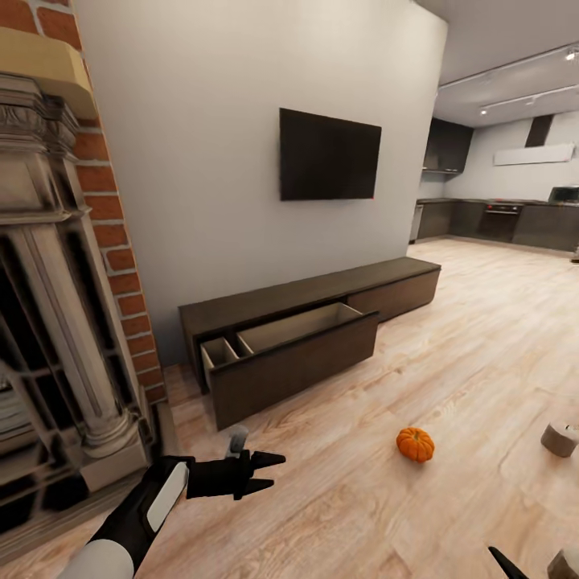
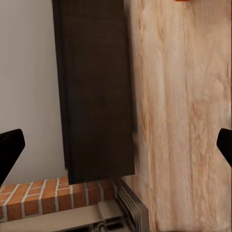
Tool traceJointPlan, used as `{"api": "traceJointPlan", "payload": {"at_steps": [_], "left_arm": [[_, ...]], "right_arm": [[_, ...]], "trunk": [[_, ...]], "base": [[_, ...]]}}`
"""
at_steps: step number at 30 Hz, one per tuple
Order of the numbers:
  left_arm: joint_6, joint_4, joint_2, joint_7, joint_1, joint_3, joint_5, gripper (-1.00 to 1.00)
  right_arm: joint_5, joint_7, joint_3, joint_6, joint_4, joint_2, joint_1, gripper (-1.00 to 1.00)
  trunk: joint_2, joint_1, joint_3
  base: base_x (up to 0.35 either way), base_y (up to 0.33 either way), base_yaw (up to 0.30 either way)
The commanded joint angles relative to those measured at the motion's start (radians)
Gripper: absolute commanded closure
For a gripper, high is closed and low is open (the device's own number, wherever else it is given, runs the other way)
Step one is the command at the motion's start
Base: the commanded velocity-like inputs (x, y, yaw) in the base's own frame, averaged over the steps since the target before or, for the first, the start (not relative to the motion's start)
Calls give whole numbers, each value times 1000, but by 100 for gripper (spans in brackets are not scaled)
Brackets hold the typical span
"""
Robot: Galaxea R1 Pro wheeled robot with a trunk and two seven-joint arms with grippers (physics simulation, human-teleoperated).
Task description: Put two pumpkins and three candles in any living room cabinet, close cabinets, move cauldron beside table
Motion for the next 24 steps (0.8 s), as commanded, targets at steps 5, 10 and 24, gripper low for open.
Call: {"api": "traceJointPlan", "payload": {"at_steps": [5, 10, 24], "left_arm": [[3, 0, 1, -2, 0, -2, 2, -100], [3, 0, 1, -2, 0, -3, 2, -100], [3, 1, 5, -2, 0, -2, 2, -100]], "right_arm": [[2, 4, -5, 2, 6, 1, -2, -100], [2, 4, -5, -1, 7, 1, -2, -100], [2, 4, -6, -20, 7, 0, -2, -100]], "trunk": [[0, -1, -4], [0, -1, -7], [0, -1, -14]], "base": [[-307, 104, -261], [-308, 99, -261], [-137, 82, -264]]}}
